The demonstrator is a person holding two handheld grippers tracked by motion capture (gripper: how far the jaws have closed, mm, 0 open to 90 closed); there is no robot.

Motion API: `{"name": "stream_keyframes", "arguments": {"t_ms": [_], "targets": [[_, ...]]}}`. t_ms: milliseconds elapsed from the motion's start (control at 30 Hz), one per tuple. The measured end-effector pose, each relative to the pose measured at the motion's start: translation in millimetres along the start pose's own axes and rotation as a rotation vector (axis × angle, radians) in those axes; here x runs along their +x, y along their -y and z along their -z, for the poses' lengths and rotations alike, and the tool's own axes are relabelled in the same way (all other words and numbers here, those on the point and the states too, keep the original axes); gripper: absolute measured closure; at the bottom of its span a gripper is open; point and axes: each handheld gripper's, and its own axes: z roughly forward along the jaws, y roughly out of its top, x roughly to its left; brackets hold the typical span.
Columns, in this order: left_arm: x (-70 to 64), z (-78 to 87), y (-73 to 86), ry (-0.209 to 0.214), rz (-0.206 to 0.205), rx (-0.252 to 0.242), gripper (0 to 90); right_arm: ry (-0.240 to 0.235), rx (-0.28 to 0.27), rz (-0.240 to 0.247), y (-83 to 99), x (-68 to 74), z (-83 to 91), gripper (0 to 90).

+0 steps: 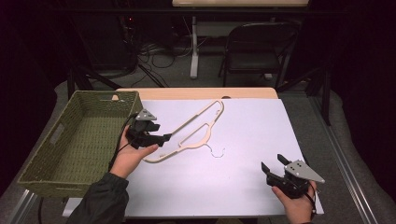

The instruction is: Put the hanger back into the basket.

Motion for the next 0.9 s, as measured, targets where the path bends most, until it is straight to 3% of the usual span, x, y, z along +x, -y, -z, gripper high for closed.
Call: {"name": "stream_keyframes", "arguments": {"t_ms": [367,567,900], "targets": [[1.0,-18.9,-9.5,0.011,-0.006,0.056,38.8,-0.004,0.002,-0.004,-0.1,-0.4,0.2,32.9],[0.0,-32.8,-10.3,0.017,-0.043,0.123,41.6,-0.005,0.001,-0.001,-0.2,-0.5,-0.2,32.9],[3.4,-48.7,-7.7,0.022,-0.063,0.224,45.9,-0.006,-0.001,-0.001,-0.2,-0.9,-0.3,32.9]]}}
